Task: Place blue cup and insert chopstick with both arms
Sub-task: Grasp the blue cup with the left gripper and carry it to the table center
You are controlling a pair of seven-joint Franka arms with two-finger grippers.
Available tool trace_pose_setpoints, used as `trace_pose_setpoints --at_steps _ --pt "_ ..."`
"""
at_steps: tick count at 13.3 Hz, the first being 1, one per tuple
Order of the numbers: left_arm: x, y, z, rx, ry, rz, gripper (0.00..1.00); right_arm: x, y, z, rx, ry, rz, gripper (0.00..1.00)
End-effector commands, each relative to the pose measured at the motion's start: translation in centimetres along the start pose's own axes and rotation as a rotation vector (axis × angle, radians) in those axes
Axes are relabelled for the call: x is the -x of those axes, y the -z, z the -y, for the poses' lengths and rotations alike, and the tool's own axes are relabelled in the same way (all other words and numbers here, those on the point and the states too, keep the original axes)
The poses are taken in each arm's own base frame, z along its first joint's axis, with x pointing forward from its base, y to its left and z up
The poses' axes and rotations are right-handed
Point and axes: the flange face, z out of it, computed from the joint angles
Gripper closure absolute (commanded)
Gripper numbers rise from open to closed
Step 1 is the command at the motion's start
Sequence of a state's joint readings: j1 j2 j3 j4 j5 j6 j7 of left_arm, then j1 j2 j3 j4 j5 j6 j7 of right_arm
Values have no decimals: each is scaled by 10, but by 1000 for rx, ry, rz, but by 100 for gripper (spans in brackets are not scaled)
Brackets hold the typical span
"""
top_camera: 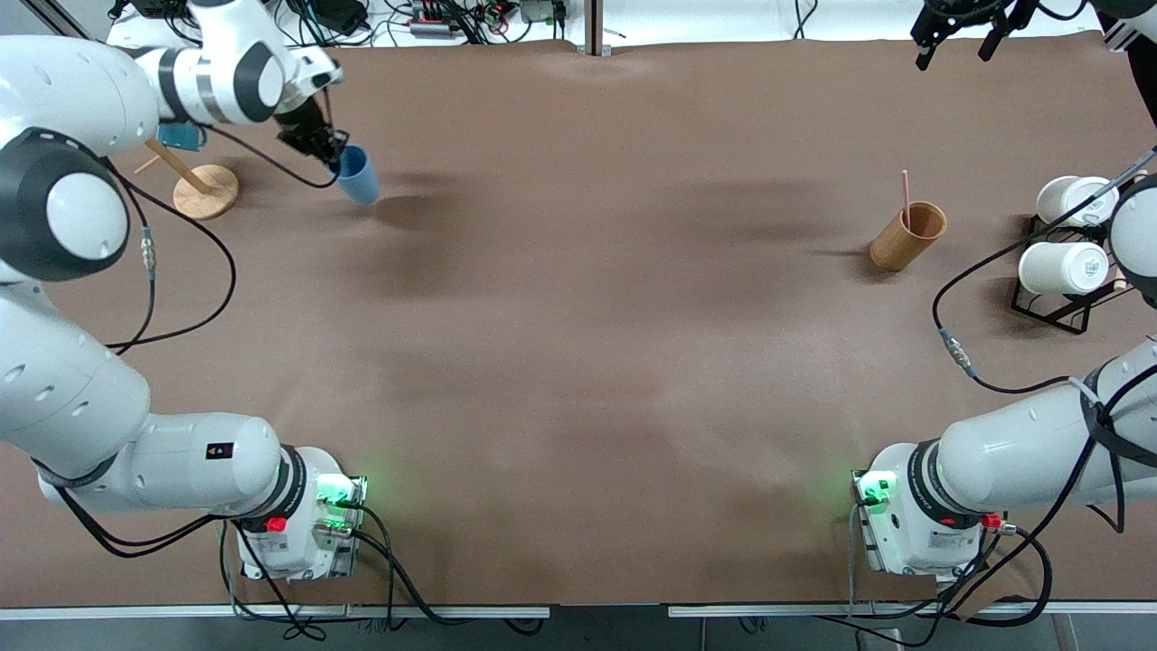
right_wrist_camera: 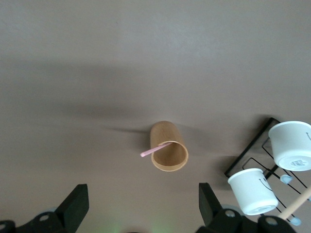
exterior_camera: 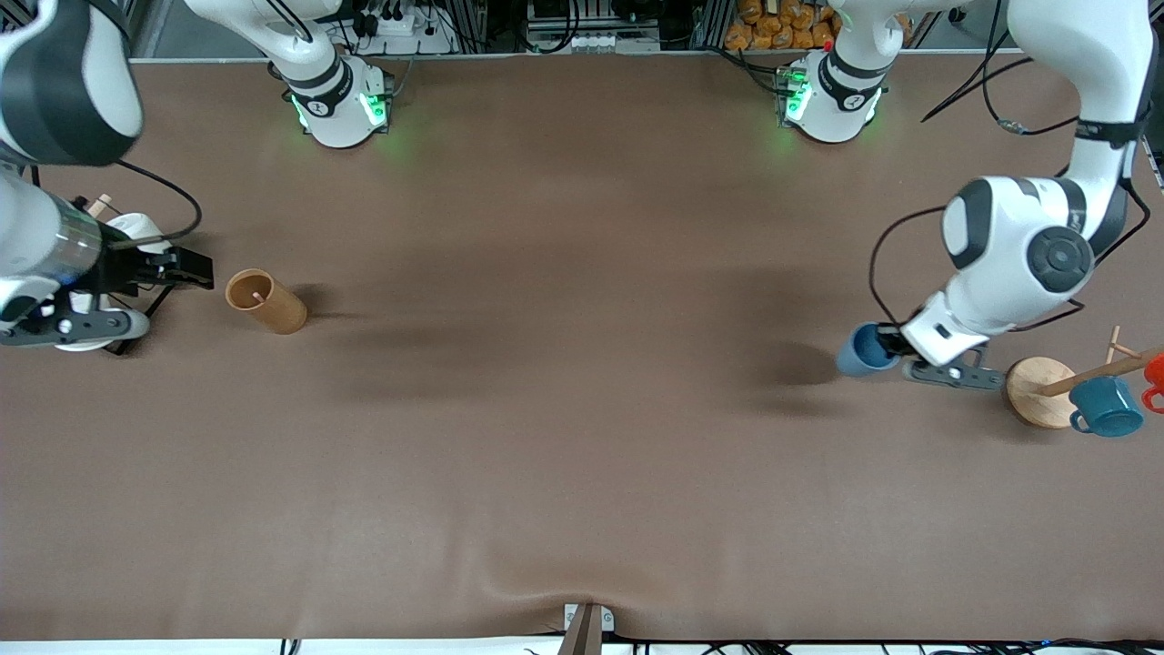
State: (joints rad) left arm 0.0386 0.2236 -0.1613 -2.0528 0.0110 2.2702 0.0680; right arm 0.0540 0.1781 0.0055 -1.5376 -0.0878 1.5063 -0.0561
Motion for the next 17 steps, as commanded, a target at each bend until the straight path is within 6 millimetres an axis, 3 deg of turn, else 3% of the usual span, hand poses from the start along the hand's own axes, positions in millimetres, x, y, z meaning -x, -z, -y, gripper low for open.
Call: trace_pose_setpoints --at_steps 1,3,6,9,11,14,17 --pt "-10 31 -105 52 9 0 100 -3 -10 7 51 -10 30 0" --pt "-10 28 -196 89 69 9 100 -3 -18 4 49 -31 54 0" --pt "-2 11 -315 126 133 44 100 -6 -29 15 72 -94 92 0" --pt "12 -22 -405 134 172 83 100 -13 -48 17 107 -147 133 0" --pt "32 -55 -445 83 192 96 100 -19 -61 17 110 -147 155 0" --pt "43 -71 -463 60 231 56 100 -24 -72 16 131 -172 171 5" --pt "52 -80 -474 57 254 63 100 -31 -86 38 216 -219 180 11"
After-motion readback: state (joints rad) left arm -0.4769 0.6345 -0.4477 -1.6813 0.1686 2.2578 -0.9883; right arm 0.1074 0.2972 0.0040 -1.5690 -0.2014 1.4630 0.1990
